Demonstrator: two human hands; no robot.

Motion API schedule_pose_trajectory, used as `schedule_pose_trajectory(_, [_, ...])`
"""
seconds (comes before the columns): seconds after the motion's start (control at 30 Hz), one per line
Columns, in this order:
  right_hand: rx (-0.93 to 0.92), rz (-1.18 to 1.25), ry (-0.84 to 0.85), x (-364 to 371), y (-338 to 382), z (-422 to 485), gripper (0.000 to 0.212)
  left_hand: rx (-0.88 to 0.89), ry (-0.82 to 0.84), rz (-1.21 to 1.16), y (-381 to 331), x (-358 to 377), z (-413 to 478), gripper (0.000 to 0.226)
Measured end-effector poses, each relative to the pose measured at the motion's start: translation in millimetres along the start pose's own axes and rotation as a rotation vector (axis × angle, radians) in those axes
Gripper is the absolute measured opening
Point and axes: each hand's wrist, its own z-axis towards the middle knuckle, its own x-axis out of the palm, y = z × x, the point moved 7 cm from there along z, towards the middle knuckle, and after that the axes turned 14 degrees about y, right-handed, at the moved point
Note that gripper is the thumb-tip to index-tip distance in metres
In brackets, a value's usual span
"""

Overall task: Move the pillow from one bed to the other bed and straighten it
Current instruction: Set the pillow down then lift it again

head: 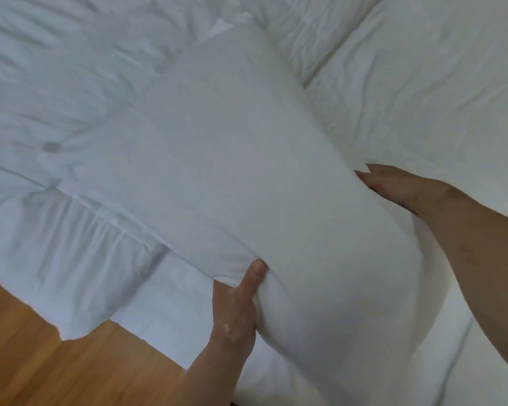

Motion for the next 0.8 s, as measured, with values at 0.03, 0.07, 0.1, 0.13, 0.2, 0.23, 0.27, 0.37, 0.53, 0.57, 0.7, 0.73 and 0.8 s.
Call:
schedule_pose_trajectory(0.03, [-0.007,0.046,-0.004,2.7,-5.8,-12.9,0.086,0.007,0.008,0.019,-5.0,-0.5,-7.9,0.076])
schedule_pose_trajectory(0.07, [-0.016,0.109,0.004,7.1,-12.6,-27.0,0.095,0.019,0.013,0.038,-11.5,-1.1,-16.2,0.079])
schedule_pose_trajectory(0.1, [-0.026,0.172,0.025,13.1,-19.3,-41.8,0.103,0.039,0.020,0.057,-19.3,-1.9,-25.0,0.082])
schedule_pose_trajectory(0.13, [-0.029,0.222,0.033,19.8,-24.4,-58.0,0.110,0.059,0.027,0.078,-27.6,-2.1,-34.2,0.084])
schedule_pose_trajectory(0.2, [-0.042,0.310,-0.007,31.0,-33.9,-89.2,0.121,0.090,0.053,0.129,-47.3,-1.3,-53.9,0.084])
schedule_pose_trajectory(0.23, [-0.060,0.362,-0.019,38.6,-37.0,-105.1,0.121,0.107,0.069,0.159,-58.4,-0.2,-63.9,0.081])
schedule_pose_trajectory(0.27, [-0.082,0.410,-0.016,48.9,-36.8,-121.4,0.119,0.125,0.084,0.191,-70.1,0.7,-74.1,0.077])
schedule_pose_trajectory(0.37, [-0.217,0.472,-0.015,84.5,-26.5,-168.9,0.117,0.192,0.119,0.296,-105.9,0.0,-108.4,0.069])
schedule_pose_trajectory(0.53, [-0.397,0.486,-0.049,145.7,10.2,-239.1,0.094,0.281,0.164,0.454,-158.5,-0.3,-186.8,0.055])
schedule_pose_trajectory(0.57, [-0.426,0.494,-0.052,155.8,16.0,-248.7,0.087,0.296,0.168,0.475,-166.8,-2.5,-200.6,0.054])
schedule_pose_trajectory(0.7, [-0.513,0.504,-0.049,197.4,44.8,-285.5,0.082,0.322,0.142,0.541,-199.1,-24.5,-263.3,0.086])
schedule_pose_trajectory(0.73, [-0.530,0.505,-0.033,210.4,54.5,-294.1,0.067,0.323,0.126,0.538,-206.5,-33.3,-279.2,0.090])
schedule_pose_trajectory(0.8, [-0.541,0.500,-0.022,236.6,70.8,-305.8,0.043,0.340,0.102,0.548,-220.1,-53.8,-307.6,0.088])
